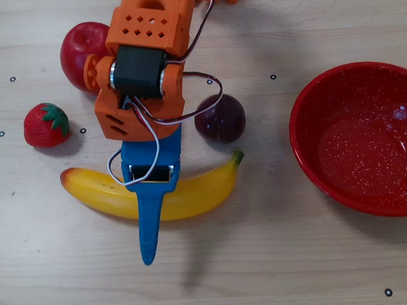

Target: Put the banana in the red bowl.

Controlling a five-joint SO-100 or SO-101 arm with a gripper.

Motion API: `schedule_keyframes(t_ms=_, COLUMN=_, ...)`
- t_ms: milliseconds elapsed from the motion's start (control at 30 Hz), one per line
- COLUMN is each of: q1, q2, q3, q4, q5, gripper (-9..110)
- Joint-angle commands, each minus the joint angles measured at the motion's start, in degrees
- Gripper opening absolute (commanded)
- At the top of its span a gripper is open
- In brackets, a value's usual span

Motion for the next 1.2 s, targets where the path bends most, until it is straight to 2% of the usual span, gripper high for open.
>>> schedule_keyframes(t_ms=0, q1=1.6, q2=2.5, q3=-4.1, q4=-1.3, q5=-1.5, gripper=63)
schedule_keyframes(t_ms=200, q1=0.8, q2=2.5, q3=-4.1, q4=0.7, q5=-2.7, gripper=63)
schedule_keyframes(t_ms=600, q1=0.0, q2=3.0, q3=-4.0, q4=0.2, q5=-2.6, gripper=39)
schedule_keyframes(t_ms=1167, q1=-0.2, q2=3.6, q3=-3.0, q4=-1.0, q5=-1.8, gripper=19)
